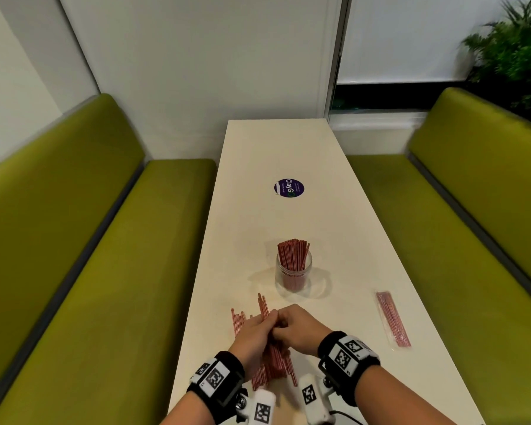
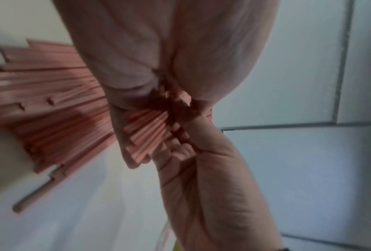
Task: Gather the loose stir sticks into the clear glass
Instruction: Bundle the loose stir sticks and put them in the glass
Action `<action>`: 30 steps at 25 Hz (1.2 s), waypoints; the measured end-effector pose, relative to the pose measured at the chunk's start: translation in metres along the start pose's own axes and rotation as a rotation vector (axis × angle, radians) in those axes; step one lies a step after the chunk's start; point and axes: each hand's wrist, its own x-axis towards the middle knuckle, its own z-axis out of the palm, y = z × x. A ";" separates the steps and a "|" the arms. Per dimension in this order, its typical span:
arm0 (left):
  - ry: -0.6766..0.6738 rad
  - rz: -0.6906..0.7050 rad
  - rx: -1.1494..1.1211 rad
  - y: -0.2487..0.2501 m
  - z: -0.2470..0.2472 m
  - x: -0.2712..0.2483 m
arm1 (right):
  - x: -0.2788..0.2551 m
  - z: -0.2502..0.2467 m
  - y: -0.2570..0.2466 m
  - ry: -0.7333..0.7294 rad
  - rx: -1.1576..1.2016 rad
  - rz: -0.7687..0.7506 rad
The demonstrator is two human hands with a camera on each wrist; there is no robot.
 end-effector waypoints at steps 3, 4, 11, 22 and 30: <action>0.035 -0.007 -0.158 0.004 0.008 -0.007 | -0.003 0.004 -0.009 0.031 0.062 0.028; 0.062 0.005 -0.163 0.005 0.007 -0.007 | -0.004 0.005 -0.009 0.042 0.086 0.033; 0.350 0.048 -0.246 0.000 -0.023 -0.005 | 0.003 0.006 0.016 0.300 -0.256 0.287; 0.353 0.110 -0.069 -0.002 -0.026 -0.022 | 0.014 0.029 0.028 0.109 -0.530 0.385; 0.245 0.047 0.042 -0.001 -0.003 -0.016 | 0.005 0.008 0.021 0.145 -0.149 0.142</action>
